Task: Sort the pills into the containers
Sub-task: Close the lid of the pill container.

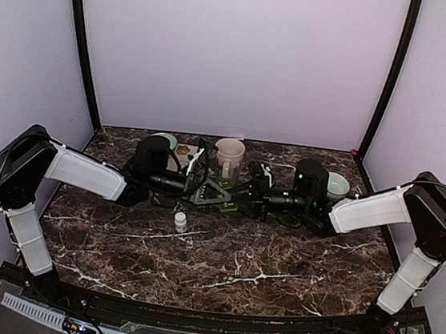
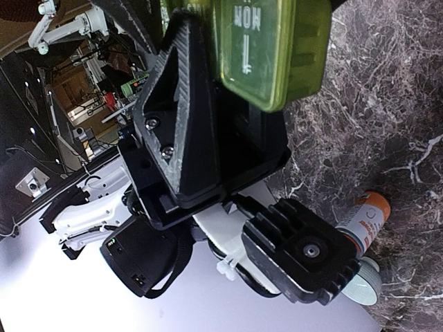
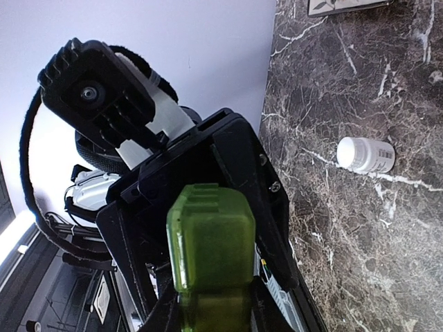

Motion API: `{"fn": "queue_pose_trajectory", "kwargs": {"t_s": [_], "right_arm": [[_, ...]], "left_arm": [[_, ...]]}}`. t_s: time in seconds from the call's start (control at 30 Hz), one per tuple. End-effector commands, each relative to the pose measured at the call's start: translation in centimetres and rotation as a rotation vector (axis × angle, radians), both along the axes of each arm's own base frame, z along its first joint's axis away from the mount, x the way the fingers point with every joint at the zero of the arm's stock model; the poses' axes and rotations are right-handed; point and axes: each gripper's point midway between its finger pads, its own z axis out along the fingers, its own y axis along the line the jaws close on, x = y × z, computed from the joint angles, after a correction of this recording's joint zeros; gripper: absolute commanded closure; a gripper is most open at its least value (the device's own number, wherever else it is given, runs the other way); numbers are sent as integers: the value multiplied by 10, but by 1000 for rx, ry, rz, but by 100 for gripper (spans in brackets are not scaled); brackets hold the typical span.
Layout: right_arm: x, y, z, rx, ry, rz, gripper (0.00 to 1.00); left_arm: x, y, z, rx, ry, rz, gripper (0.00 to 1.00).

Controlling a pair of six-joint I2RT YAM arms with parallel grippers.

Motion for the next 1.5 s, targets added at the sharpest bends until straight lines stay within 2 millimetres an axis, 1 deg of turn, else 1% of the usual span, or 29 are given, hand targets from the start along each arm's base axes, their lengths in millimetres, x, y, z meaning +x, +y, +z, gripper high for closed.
{"fn": "queue_pose_trajectory", "kwargs": {"t_s": [0.0,0.13,0.3,0.5,0.6,0.8,1.07,1.2,1.33,1.47], "right_arm": [[-17,8,17,47,-48,79,91],[-20,6,13,43,-42,81,91],[-25,2,8,38,-36,83,91],[-27,1,7,32,-50,84,91],[-28,3,10,34,-57,88,91],[-25,5,13,32,-74,81,91],[-24,8,25,35,-111,86,91],[-26,9,28,32,-120,87,91],[-26,9,27,28,-123,87,91],[-24,11,26,24,-122,88,91]], "left_arm": [[7,-5,21,-44,-77,6,40],[10,0,26,-67,-79,27,40],[14,10,38,-121,-64,36,40],[16,17,50,-163,-51,29,39],[16,16,48,-154,-47,23,40],[10,16,42,-141,-30,-11,40],[11,18,23,-68,-19,10,40],[12,18,16,-51,-12,18,40],[11,18,16,-56,-8,7,41],[9,17,18,-62,-10,-9,44]]}}
